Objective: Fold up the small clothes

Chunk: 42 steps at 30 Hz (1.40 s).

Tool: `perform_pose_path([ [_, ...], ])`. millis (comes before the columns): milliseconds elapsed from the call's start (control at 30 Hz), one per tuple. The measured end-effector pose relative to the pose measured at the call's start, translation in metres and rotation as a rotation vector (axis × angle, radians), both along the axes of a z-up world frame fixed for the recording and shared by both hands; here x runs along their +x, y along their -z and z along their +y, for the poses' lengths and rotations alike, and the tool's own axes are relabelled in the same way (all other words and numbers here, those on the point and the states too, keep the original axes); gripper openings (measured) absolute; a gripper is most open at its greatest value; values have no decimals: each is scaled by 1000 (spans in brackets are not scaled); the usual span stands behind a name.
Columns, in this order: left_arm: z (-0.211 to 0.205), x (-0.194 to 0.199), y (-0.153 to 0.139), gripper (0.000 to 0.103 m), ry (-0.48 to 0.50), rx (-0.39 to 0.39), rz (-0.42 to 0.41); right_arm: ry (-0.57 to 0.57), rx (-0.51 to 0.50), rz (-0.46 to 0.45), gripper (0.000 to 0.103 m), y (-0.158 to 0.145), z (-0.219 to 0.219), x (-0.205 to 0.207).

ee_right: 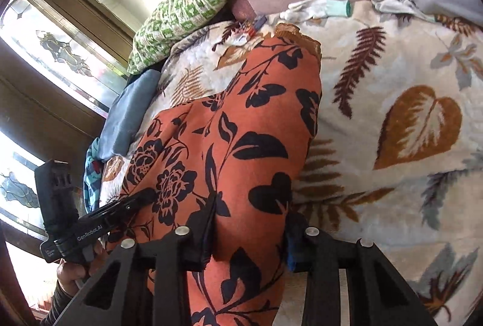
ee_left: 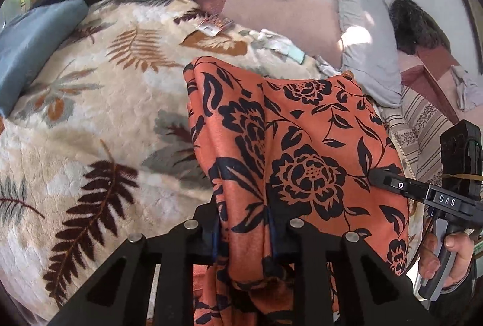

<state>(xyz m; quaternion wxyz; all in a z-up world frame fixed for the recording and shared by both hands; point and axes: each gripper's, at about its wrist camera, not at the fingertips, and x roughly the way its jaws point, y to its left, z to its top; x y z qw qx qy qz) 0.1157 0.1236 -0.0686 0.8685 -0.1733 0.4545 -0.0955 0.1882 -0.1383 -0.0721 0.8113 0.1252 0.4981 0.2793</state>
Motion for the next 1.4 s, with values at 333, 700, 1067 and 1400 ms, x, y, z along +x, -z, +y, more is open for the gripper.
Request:
perform_pose_path([
  [333,-82,32,16,26,75,-7,5,101,-16,-29,38,-12,-86,6],
  [700,-81,39,39,49,57,91,75,172,-36,99,55,63,-116,11],
  [1067,-93,-20,24,58,129,171,13,66,127,12,74,4,-110,-49],
  [1400,-64,-30,34,69,22,125,79,65,55,167,74,57,-107,-50],
])
